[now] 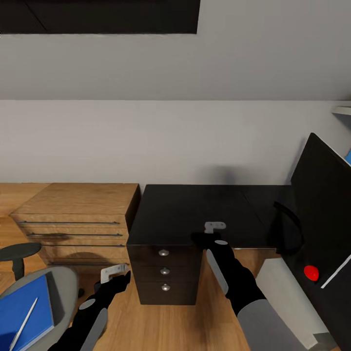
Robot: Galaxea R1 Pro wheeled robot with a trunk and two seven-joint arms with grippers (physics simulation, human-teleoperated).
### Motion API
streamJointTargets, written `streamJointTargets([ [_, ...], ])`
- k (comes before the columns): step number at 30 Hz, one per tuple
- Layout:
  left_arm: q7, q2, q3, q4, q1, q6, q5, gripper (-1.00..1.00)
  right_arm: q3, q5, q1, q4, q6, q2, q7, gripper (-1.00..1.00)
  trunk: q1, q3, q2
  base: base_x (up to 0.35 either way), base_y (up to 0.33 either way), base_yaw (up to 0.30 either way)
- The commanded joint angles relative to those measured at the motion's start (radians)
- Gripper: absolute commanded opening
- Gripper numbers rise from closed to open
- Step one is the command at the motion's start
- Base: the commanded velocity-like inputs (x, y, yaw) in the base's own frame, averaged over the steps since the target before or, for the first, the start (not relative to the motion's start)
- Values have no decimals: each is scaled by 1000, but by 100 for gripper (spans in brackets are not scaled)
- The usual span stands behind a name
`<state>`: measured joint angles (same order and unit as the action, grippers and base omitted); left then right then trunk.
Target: In the bedroom, organize the workspace by keeping the computer under the desk, ensuring the monitor is on the desk, placing the keyboard on the desk next to the monitor, placing the mouse on the desk next to the keyboard, moving the folder from the swivel chair onto the desk next to the mouse, stacking the notebook on top of the folder with the pen on top of the notebook, and positioning the swivel chair next to the desk.
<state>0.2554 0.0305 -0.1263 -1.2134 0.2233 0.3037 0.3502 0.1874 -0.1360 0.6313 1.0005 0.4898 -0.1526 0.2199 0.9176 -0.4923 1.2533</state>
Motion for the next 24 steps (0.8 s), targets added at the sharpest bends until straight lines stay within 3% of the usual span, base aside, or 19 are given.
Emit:
streamJointTargets([
  [1,10,2,-3,0,1,3,10,100,3,-11,1,1,3,-1,9,-100,0,-1,1,12,0,146],
  [13,10,0,-5,3,1,2,9,100,4,-11,-3,0,2,-4,9,-100,0,-1,1,6,4,252],
  [24,11,0,-6,3,1,2,9,100,35,-9,-7,-15,-2,-18,7,-100,0,-1,1,218,182,271],
])
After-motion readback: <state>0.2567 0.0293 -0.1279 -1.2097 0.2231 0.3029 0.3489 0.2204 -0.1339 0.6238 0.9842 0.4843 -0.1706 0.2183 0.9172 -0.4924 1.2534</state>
